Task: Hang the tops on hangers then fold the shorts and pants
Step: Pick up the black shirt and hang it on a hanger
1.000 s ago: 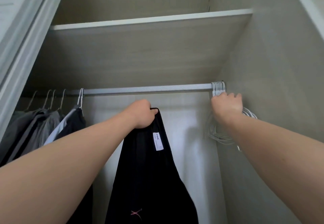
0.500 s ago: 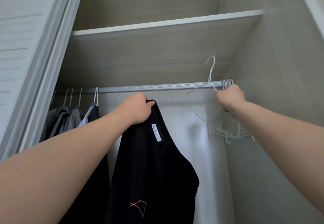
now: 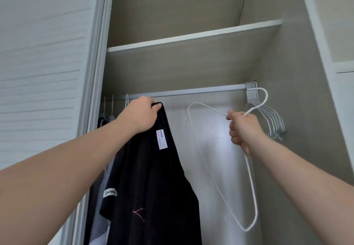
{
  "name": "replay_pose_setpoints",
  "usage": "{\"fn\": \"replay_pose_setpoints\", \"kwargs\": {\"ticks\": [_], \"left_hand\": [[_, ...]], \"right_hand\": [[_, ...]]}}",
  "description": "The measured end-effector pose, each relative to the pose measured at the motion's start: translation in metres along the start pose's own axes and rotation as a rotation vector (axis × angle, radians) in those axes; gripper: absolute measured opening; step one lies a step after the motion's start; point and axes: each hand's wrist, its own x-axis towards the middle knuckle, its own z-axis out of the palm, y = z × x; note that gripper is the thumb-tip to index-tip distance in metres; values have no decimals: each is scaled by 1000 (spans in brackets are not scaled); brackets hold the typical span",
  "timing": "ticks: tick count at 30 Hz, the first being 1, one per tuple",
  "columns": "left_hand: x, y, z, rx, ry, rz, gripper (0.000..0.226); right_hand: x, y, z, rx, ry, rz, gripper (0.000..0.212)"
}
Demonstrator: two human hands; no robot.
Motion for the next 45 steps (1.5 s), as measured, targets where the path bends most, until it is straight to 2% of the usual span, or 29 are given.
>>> {"fn": "replay_pose_setpoints", "kwargs": {"ticks": [3, 8, 14, 18, 22, 26, 29, 36, 40, 42, 45], "left_hand": [[-21, 18, -27, 49, -2, 8, 37], [-57, 77, -89, 139, 58, -34, 44], [-128, 174, -167, 140, 206, -165, 35], [-186, 227, -216, 173, 249, -270, 43], [-237, 259, -249, 230, 197, -406, 46], [-296, 279, -281, 266, 68, -544, 43], [-345, 285, -298, 270, 17, -627, 36], [-492, 291, -316, 268, -78, -750, 47], [-597, 287, -312, 275, -75, -846, 50], [-653, 289, -306, 259, -64, -921, 50], [-732, 297, -290, 174, -37, -1059, 44]], "right_hand": [[-22, -20, -2, -61, -69, -19, 16], [-79, -71, -27, -17, -191, -96, 19], [-162, -136, -88, 121, -299, -138, 19], [-223, -166, -130, 193, -410, -130, 19], [-273, -190, -156, 253, -500, -94, 20], [-321, -207, -170, 305, -566, -44, 20], [-361, -206, -179, 353, -630, 21, 20], [-486, -149, -210, 404, -816, 213, 28], [-567, -101, -234, 448, -913, 381, 32], [-607, -78, -250, 429, -971, 450, 27], [-660, -47, -280, 357, -1032, 532, 31]]}}
